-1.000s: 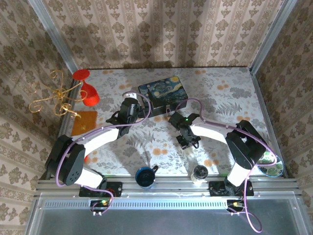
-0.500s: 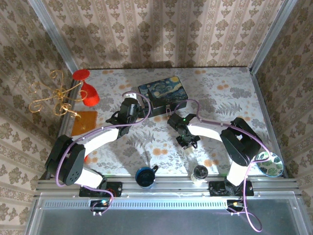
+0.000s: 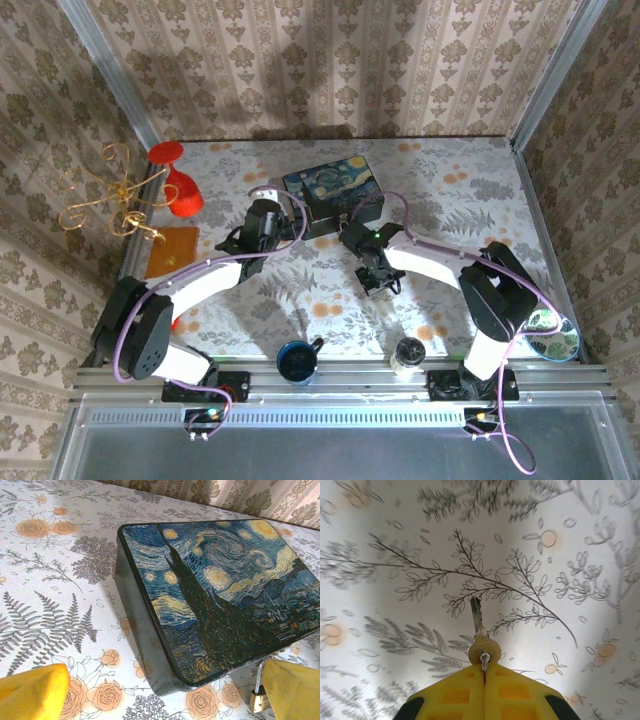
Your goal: Unlock the padlock with the key
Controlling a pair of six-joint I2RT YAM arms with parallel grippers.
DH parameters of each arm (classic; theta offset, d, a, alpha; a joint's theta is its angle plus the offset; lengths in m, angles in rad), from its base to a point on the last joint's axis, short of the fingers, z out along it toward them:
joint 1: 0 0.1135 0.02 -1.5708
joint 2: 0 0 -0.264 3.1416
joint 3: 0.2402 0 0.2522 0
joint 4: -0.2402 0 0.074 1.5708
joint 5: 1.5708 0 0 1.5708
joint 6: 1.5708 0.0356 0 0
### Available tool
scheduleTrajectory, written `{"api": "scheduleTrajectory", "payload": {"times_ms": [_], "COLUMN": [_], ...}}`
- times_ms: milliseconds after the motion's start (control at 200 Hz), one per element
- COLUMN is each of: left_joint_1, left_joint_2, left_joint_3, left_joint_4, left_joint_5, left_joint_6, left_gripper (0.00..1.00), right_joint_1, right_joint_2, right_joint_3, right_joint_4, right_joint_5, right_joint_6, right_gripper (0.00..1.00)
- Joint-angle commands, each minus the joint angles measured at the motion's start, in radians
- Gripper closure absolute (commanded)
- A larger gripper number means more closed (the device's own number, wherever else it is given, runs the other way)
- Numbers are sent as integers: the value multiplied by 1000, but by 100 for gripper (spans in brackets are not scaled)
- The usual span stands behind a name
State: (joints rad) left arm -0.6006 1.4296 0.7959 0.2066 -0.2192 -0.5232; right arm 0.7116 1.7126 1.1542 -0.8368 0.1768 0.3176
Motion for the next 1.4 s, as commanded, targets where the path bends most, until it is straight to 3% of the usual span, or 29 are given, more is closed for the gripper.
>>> {"api": "scheduleTrajectory", "payload": {"times_ms": [0, 270, 395, 520, 645, 930, 1091, 1396], "left_joint_1": [13, 21, 28, 31, 28, -16, -32, -60], "left_joint_2": [-42, -101, -142, -159, -143, -87, -53, 6], "left_joint_3": [-4, -15, -10, 57, 148, 247, 266, 302], "left_joint_4": [-4, 30, 10, -106, -211, -193, -174, -131], "left_joint_5": [47, 168, 225, 264, 348, 593, 690, 775], "left_joint_6": [27, 109, 99, 41, 11, -11, -9, -23], "left_gripper": [0, 0, 0, 0, 11, 28, 35, 47], "right_joint_1": [2, -42, -50, -50, -50, -50, -47, -44], "right_joint_2": [-85, -190, -311, -466, -545, -581, -566, -561], "right_joint_3": [55, 97, 13, -117, -207, -340, -346, -348], "right_joint_4": [-60, -32, 114, 341, 528, 878, 931, 944], "right_joint_5": [-22, -184, -220, -174, -139, -129, -128, -122], "right_joint_6": [19, -1, -56, -77, -97, -102, -109, -117], "right_gripper": [100, 100, 100, 100, 100, 100, 100, 100]}}
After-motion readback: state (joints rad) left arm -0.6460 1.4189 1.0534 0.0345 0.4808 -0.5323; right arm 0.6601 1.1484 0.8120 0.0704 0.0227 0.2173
